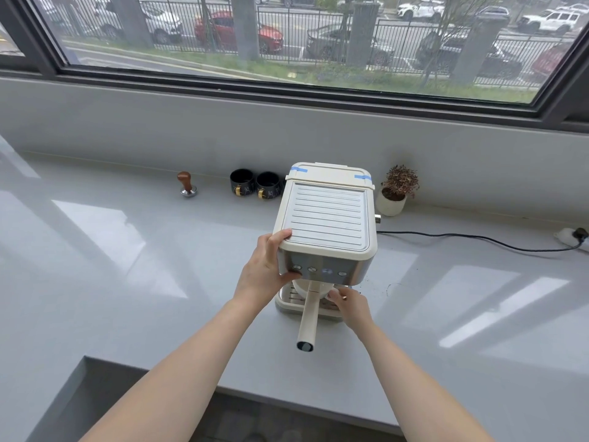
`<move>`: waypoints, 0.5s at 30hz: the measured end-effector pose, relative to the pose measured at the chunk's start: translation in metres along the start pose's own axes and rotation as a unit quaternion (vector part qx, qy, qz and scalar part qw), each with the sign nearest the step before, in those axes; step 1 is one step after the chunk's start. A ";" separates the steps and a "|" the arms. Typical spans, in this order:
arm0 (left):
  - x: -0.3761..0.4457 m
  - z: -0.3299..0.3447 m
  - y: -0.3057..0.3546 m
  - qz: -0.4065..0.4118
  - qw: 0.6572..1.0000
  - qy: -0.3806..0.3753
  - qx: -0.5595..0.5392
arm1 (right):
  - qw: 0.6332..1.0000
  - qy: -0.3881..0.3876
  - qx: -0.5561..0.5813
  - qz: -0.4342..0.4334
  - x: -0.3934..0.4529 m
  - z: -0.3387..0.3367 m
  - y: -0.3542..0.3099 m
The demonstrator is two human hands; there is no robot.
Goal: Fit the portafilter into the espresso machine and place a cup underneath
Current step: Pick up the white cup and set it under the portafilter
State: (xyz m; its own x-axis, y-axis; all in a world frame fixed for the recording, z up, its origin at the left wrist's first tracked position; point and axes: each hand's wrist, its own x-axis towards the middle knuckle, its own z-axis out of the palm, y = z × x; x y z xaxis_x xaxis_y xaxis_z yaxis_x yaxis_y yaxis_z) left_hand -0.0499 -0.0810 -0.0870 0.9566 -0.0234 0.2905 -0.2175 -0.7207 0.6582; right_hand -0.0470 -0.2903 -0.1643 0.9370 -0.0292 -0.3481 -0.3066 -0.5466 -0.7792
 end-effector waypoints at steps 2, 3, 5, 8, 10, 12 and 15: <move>0.000 0.000 0.000 -0.001 1.000 -0.001 0.002 | 1.000 0.008 -0.006 -0.005 0.000 0.000 0.000; 0.000 0.000 0.000 -0.002 1.000 -0.001 0.001 | 1.000 0.011 -0.006 -0.004 -0.001 -0.001 0.000; 0.000 -0.001 0.000 -0.004 1.000 -0.003 0.001 | 1.000 0.018 0.009 0.000 -0.002 -0.004 -0.002; 0.000 -0.001 0.000 -0.001 1.000 -0.007 0.002 | 0.996 0.044 0.067 0.025 -0.005 -0.017 -0.003; -0.001 -0.001 0.000 -0.001 1.000 -0.010 0.002 | 0.993 0.073 0.086 0.020 -0.008 -0.032 -0.003; -0.001 -0.002 0.000 -0.001 1.000 -0.012 0.002 | 0.986 0.120 0.115 0.005 -0.012 -0.049 -0.007; -0.001 -0.002 0.001 -0.003 1.000 -0.016 -0.002 | 0.968 0.183 0.168 -0.038 -0.019 -0.068 -0.022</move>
State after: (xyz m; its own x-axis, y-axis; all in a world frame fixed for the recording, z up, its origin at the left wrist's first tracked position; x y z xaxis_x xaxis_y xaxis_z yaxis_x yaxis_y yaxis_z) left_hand -0.0510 -0.0804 -0.0852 0.9639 -0.0413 0.2631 -0.2118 -0.7176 0.6634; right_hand -0.0464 -0.3340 -0.1050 0.9364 -0.3283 -0.1237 -0.2146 -0.2571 -0.9423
